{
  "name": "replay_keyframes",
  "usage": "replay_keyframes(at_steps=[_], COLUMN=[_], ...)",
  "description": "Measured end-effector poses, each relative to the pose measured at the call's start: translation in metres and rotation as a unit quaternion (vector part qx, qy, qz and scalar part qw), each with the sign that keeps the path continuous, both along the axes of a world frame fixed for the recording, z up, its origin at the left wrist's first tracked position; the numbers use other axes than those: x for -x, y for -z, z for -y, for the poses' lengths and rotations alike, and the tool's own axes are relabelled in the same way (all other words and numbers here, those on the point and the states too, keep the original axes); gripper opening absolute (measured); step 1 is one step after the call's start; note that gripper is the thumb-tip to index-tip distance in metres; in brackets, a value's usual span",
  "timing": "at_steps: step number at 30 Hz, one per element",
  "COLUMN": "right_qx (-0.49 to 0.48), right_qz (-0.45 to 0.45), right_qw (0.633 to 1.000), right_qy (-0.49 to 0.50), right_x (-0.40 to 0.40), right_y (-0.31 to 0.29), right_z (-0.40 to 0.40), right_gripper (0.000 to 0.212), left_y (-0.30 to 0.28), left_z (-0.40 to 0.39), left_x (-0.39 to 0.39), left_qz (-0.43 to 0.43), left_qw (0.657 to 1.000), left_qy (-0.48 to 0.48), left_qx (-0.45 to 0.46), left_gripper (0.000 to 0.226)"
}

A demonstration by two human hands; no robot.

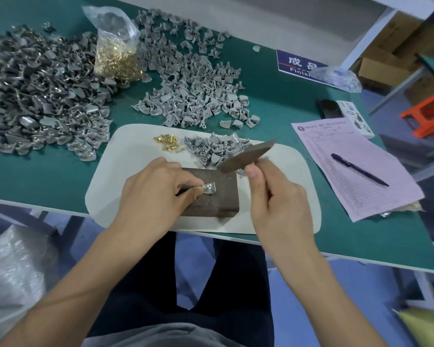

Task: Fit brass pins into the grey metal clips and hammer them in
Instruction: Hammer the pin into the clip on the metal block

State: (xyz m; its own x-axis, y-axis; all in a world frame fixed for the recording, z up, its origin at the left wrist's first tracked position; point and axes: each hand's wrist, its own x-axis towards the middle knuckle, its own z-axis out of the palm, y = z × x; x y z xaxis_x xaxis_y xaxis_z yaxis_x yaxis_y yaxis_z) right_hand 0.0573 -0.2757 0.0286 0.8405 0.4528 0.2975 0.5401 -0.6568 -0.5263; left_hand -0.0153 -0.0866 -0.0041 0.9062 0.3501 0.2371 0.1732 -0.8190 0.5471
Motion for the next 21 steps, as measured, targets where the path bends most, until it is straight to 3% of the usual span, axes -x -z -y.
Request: replay_keyframes(at_steps=[3, 7, 8, 12, 16, 19, 21], right_qx=[0.07, -0.068, -0.064, 0.079, 0.006, 0.101, 0.085], right_qz=[-0.008, 0.017, 0.025, 0.034, 0.028, 0.012, 0.008], right_qw=[0.997, 0.997, 0.998, 0.996, 0.999, 0.994, 0.996], right_qy=[-0.033, 0.022, 0.015, -0.031, -0.016, -0.051, -0.032], right_x=[0.01, 0.007, 0.008, 0.006, 0.0, 0.001, -0.003], right_y=[0.005, 0.006, 0.006, 0.007, 0.002, 0.003, 0.003], right_z=[-0.004, 0.002, 0.0, -0.006, -0.002, -0.006, -0.002], right_gripper=[0.038, 0.038, 0.037, 0.038, 0.038, 0.041, 0.042], left_y=[0.0, 0.0, 0.0, -0.003, -0.001, 0.0, 0.0], left_z=[0.0, -0.002, -0.001, -0.001, -0.004, -0.005, -0.005], left_x=[0.001, 0.001, 0.001, 0.001, 0.001, 0.0, 0.0], left_qz=[-0.001, -0.005, -0.003, 0.005, -0.001, -0.005, -0.004], left_qw=[1.0, 1.0, 1.0, 1.0, 1.0, 1.0, 1.0], left_qy=[-0.002, 0.002, 0.003, 0.009, 0.015, 0.009, 0.009], left_qx=[-0.009, 0.002, 0.004, -0.007, -0.01, -0.019, -0.015], left_gripper=[0.006, 0.007, 0.007, 0.005, 0.005, 0.007, 0.007])
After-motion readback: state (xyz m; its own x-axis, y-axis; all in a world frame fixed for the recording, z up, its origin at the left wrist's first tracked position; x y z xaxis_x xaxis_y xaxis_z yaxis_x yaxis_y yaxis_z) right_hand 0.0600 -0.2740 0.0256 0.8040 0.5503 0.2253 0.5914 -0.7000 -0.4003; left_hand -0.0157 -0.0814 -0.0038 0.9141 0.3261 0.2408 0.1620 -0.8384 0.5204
